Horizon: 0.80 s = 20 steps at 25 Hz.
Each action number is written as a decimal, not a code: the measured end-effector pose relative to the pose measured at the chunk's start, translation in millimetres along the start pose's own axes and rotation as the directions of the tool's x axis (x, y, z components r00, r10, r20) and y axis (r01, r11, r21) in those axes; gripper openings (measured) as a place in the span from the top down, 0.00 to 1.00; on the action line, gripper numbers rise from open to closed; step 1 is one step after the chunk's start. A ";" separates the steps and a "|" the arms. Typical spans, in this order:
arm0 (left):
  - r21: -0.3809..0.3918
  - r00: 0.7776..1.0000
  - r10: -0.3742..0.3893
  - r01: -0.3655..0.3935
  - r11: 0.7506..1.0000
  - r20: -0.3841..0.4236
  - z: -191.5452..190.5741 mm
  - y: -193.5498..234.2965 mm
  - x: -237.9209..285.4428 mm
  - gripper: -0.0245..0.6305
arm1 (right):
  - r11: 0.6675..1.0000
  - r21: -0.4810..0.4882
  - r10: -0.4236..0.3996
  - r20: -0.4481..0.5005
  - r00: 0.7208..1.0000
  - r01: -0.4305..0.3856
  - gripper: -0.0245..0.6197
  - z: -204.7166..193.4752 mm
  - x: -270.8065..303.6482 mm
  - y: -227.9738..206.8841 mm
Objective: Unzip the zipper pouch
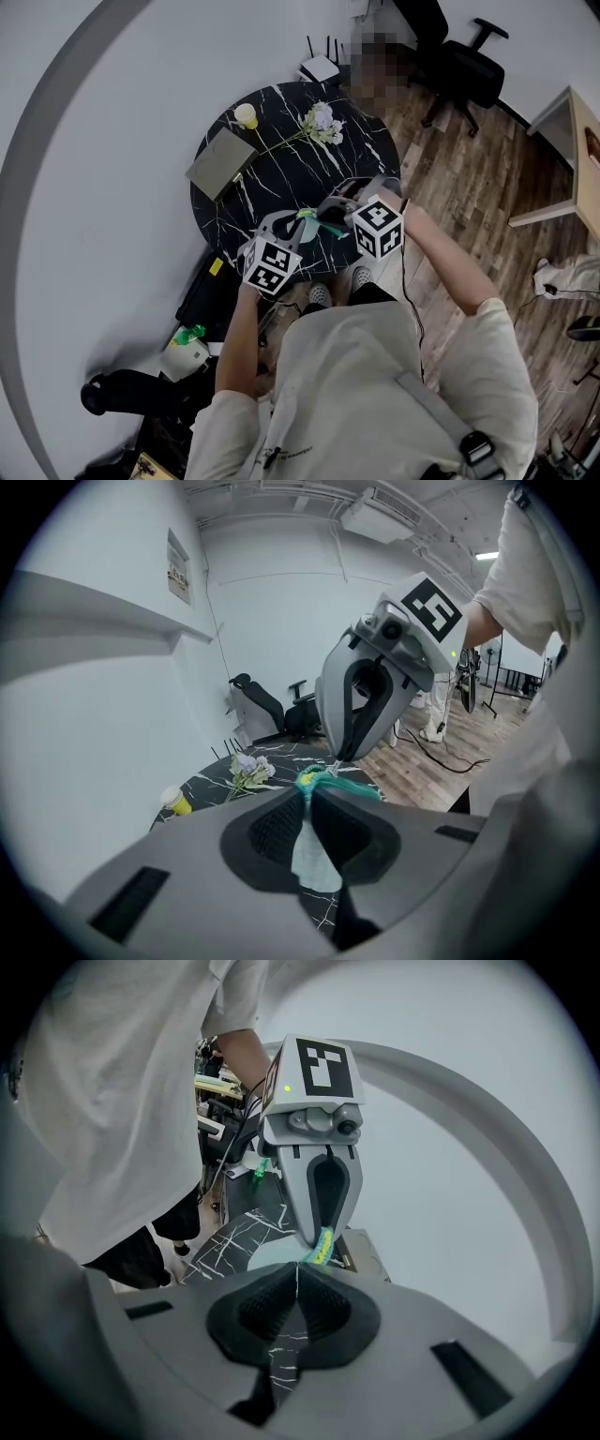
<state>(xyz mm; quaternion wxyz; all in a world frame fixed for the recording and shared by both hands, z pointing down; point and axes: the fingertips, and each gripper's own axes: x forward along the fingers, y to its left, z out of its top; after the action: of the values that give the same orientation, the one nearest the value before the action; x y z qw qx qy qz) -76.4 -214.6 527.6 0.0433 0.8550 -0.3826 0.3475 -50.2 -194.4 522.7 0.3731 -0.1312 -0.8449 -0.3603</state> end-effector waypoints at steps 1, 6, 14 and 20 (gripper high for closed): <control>0.001 1.000 0.006 -0.006 1.000 0.000 0.4 1.4 -0.1 0.89 | 1.000 -0.008 0.002 -0.009 1.000 -0.003 0.95 -3.2 0.7 0.6; -0.021 1.000 0.005 -0.004 1.000 0.008 1.0 6.3 -0.6 0.89 | 1.000 0.003 0.013 -0.031 0.999 -0.013 0.95 -18.9 1.6 7.1; -0.018 1.000 0.000 0.000 1.000 0.014 2.8 7.0 -0.8 0.89 | 0.999 0.019 0.028 -0.049 0.998 -0.027 0.95 -32.2 -3.6 4.1; -0.047 1.000 0.011 -0.011 0.999 0.015 0.3 18.3 -2.7 0.89 | 0.999 0.032 0.043 -0.066 0.997 -0.041 0.94 -42.4 -3.7 7.5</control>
<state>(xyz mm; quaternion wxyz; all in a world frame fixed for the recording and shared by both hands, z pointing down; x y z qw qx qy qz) -90.0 -225.9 522.1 0.0587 0.8542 -0.3958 0.3320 -21.2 -218.8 543.4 0.4103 -0.1312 -0.8345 -0.3435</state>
